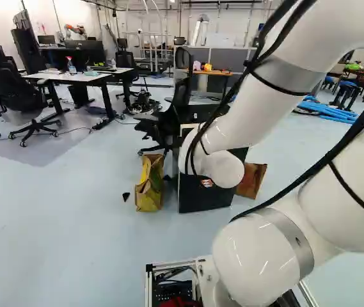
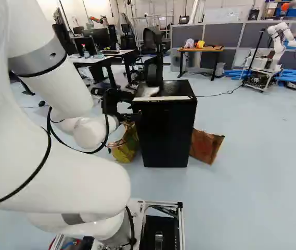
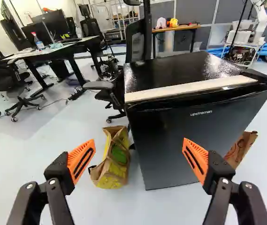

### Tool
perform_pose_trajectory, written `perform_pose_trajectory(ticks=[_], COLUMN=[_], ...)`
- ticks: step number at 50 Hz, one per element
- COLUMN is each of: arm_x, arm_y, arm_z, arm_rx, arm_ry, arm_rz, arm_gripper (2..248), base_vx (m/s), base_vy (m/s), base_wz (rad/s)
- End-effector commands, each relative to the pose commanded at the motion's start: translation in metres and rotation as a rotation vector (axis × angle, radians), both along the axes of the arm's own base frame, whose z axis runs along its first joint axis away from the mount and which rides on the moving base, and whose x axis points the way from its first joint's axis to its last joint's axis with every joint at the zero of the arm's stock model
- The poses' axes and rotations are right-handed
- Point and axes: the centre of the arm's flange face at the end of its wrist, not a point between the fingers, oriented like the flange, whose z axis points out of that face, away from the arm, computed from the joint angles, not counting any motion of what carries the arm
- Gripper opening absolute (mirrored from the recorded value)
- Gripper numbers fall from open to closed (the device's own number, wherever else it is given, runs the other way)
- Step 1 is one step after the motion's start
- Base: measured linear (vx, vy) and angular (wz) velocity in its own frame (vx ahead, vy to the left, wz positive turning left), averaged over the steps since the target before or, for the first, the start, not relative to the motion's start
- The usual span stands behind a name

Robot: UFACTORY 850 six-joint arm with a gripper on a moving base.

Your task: Grab a drink from the fridge

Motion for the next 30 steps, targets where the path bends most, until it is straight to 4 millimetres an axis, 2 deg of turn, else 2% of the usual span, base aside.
perform_pose_trajectory(ticks=[30], arm_x=[0.008], arm_y=[0.025], arm_z=[0.000], arm_rx=[0.066], arm_ry=[0.028], arm_rz=[-0.074], arm_gripper=[247], base_vx=[0.000], base_vy=[0.000], base_wz=[0.000])
